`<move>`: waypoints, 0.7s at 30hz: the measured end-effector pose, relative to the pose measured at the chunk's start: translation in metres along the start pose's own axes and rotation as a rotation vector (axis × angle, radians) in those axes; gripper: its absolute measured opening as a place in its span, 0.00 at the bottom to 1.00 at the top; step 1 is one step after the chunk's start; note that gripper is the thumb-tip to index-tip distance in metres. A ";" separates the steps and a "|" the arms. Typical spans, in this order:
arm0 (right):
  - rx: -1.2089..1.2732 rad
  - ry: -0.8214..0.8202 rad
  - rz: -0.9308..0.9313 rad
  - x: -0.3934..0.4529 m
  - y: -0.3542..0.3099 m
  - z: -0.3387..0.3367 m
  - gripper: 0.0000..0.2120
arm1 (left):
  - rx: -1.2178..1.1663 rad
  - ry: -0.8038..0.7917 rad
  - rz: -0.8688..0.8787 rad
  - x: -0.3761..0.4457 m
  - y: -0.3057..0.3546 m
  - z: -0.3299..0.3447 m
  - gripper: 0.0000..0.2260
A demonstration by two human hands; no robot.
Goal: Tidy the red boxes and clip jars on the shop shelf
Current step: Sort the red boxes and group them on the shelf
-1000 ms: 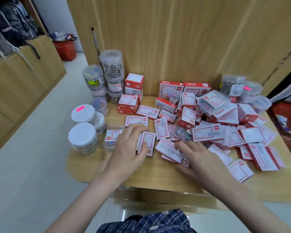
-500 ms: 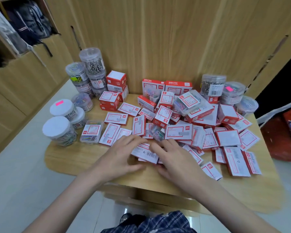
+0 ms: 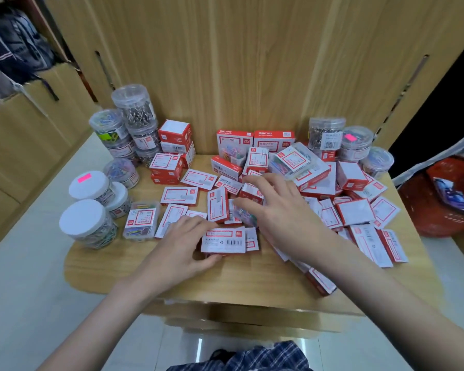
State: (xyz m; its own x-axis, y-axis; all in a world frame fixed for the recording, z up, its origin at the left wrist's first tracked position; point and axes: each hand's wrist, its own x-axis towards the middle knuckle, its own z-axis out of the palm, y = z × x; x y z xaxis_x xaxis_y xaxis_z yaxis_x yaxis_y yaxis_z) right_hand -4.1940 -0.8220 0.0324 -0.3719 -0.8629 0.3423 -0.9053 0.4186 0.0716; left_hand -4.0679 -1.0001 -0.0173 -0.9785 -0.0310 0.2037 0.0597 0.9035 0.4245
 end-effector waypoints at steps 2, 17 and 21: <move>-0.067 -0.178 -0.021 0.010 0.002 0.001 0.21 | -0.036 -0.042 -0.008 0.001 -0.002 -0.002 0.28; 0.969 -0.073 0.279 0.077 -0.020 -0.018 0.22 | 0.112 0.185 -0.228 -0.027 -0.038 -0.027 0.22; 1.194 -0.117 0.270 0.113 -0.051 -0.003 0.24 | 0.305 0.110 -0.252 -0.028 -0.041 -0.025 0.23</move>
State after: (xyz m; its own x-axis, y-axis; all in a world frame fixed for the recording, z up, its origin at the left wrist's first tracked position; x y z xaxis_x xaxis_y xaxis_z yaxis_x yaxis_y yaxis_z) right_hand -4.1893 -0.9397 0.0698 -0.5366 -0.8349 0.1225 -0.3931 0.1189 -0.9118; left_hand -4.0377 -1.0472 -0.0187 -0.9273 -0.2979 0.2265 -0.2562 0.9466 0.1958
